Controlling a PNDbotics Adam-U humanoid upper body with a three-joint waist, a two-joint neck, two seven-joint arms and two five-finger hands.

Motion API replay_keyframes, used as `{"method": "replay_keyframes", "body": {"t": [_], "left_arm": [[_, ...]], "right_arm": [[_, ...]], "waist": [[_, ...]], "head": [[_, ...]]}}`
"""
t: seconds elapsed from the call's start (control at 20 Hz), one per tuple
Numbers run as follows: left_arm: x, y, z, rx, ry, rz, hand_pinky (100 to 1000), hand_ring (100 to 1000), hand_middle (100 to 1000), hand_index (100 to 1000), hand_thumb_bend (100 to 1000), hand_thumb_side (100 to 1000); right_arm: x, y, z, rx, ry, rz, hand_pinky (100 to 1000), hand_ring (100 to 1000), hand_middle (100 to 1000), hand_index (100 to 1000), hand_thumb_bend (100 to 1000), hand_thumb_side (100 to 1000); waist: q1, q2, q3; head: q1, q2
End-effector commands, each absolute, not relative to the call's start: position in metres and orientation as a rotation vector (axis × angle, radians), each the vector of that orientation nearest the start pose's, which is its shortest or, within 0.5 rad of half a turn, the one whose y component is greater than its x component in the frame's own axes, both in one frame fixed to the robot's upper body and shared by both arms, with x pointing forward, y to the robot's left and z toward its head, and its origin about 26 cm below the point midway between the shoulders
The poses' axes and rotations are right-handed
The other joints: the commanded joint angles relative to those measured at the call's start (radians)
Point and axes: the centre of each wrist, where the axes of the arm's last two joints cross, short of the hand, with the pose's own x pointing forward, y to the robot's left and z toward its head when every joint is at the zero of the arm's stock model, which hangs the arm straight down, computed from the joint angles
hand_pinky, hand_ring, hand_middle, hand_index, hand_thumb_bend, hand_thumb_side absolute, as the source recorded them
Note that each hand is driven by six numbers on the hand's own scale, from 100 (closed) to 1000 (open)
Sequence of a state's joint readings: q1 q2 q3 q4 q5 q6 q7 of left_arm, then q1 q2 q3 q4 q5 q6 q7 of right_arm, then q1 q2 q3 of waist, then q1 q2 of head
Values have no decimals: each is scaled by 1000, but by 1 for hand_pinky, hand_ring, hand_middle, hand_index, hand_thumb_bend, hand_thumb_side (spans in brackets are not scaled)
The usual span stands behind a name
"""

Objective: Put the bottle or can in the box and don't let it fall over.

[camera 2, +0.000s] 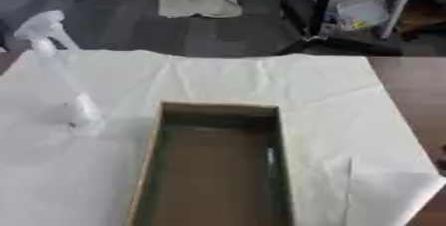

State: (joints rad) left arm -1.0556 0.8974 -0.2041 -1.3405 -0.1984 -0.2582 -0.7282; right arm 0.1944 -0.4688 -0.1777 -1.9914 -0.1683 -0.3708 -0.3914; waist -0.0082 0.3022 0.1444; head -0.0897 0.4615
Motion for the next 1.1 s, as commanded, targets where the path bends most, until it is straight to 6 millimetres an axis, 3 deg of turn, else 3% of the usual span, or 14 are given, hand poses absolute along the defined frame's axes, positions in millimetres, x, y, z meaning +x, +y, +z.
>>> {"method": "replay_keyframes", "body": {"t": [0.05, 0.35, 0.8, 1.1], "left_arm": [[382, 342, 422, 792, -1784, -1657, 860, 781, 782, 853, 100, 574], [379, 340, 438, 800, -1867, -1591, 865, 781, 783, 856, 100, 576], [389, 337, 433, 730, -1897, -1569, 879, 791, 794, 860, 100, 616], [392, 339, 431, 694, -1918, -1545, 922, 856, 832, 876, 100, 625]], "right_arm": [[221, -367, 114, -539, -2235, -114, 741, 810, 805, 741, 100, 748], [222, -364, 113, -535, -2226, -121, 741, 810, 806, 740, 100, 756], [226, -360, 115, -519, -2235, -130, 742, 811, 807, 739, 100, 758], [228, -357, 115, -506, -2230, -148, 741, 809, 807, 737, 100, 767]], "waist": [[5, -10, 4], [14, -4, 5], [21, 12, -20], [25, 22, -28]], "head": [[-6, -11], [-12, -9], [15, -45], [28, -70]]}}
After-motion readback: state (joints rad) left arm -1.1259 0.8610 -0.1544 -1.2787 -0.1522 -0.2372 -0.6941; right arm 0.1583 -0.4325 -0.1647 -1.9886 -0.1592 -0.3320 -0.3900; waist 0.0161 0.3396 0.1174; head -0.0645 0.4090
